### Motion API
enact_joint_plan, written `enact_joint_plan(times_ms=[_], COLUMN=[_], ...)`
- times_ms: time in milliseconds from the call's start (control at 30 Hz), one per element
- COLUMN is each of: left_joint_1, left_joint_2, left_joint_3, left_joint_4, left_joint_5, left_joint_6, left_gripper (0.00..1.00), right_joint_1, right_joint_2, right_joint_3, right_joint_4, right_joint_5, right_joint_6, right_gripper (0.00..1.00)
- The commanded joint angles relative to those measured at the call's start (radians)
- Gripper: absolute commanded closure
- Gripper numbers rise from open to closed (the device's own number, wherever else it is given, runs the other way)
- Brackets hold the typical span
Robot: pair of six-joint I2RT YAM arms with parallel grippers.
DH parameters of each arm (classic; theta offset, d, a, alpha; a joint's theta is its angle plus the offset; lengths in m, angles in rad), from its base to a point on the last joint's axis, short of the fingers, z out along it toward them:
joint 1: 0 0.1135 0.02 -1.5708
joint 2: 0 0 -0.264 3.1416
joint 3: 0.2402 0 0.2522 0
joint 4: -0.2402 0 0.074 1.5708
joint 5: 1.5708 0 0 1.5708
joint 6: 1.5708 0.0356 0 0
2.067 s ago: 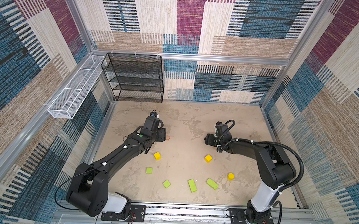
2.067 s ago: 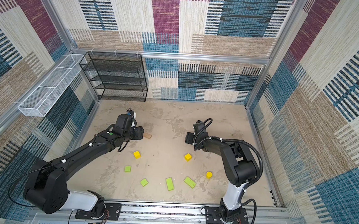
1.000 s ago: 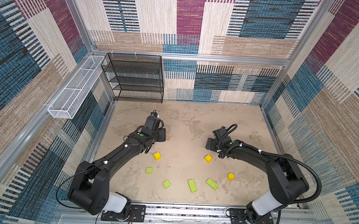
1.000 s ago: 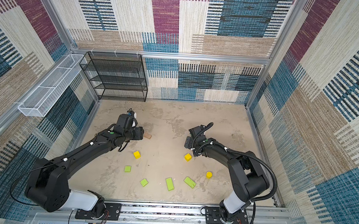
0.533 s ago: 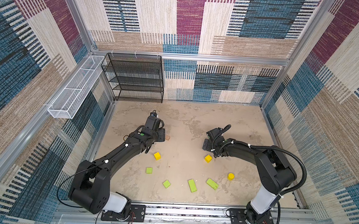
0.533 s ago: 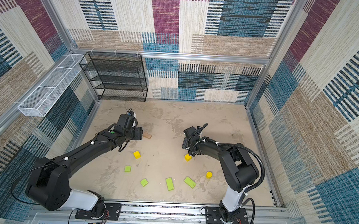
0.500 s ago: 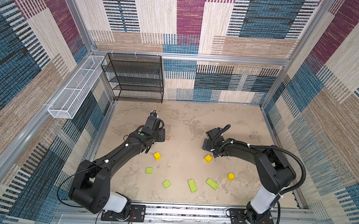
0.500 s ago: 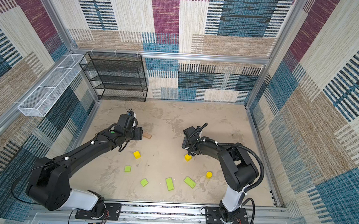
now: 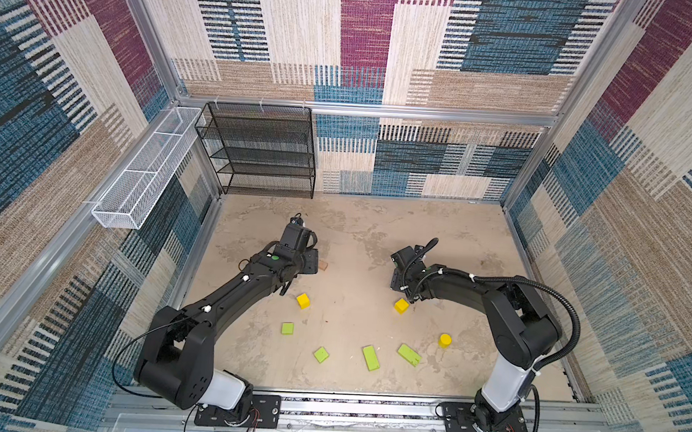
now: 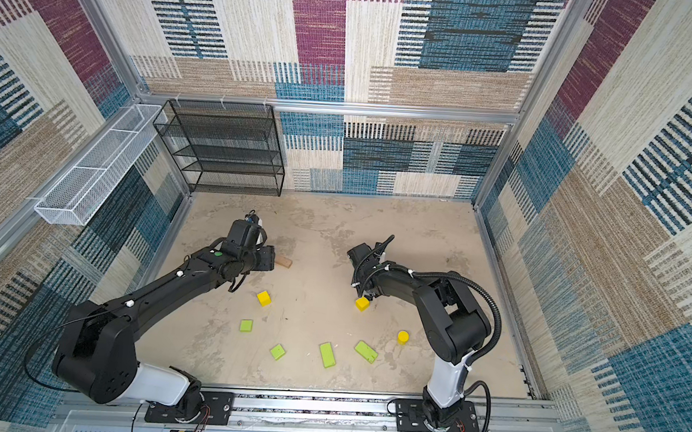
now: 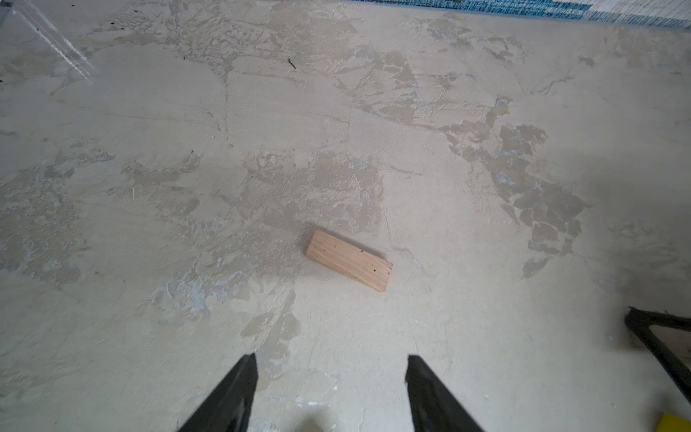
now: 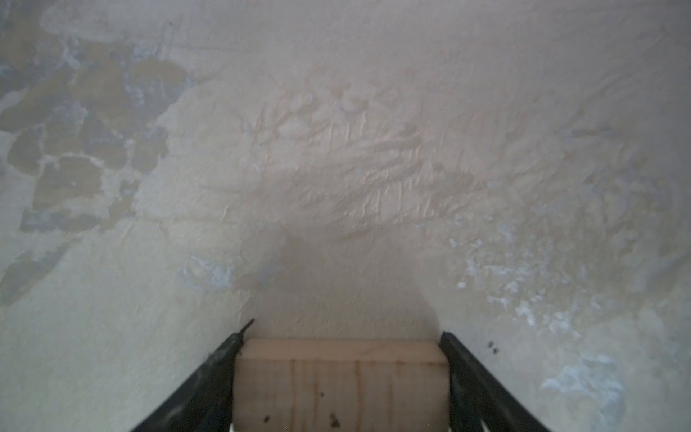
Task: Build the wood block tower
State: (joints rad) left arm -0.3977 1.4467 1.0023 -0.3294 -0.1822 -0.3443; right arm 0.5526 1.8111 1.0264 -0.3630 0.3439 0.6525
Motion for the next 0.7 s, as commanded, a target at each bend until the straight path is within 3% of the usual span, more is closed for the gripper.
enact_joint_plan(times_ms=[0,267,667], left_joint_1=[0.000,-0.001,-0.001], left_joint_2=[0.001,0.003,0.000], left_joint_3=[0.007,0.011,0.013], left_joint_4=[-0.014,-0.022,-0.040], left_joint_5=[-0.017,-0.021,-0.048], left_joint_6=[0.002,0.005,0.017], left_gripper=[0.32,0.32,0.32], right_joint_1=[0.005,0.006,0.007], right_joint_2=[0.010,0.063,0.256], right_joint_3=[0.007,0.095,0.382], right_joint_4=[-0.028,-0.017,-0.051], right_joint_5=[-0.058,-0.089,-0.129], right_joint_6=[0.006,-0.047,-0.131], right_gripper=[0.28,0.33,0.33])
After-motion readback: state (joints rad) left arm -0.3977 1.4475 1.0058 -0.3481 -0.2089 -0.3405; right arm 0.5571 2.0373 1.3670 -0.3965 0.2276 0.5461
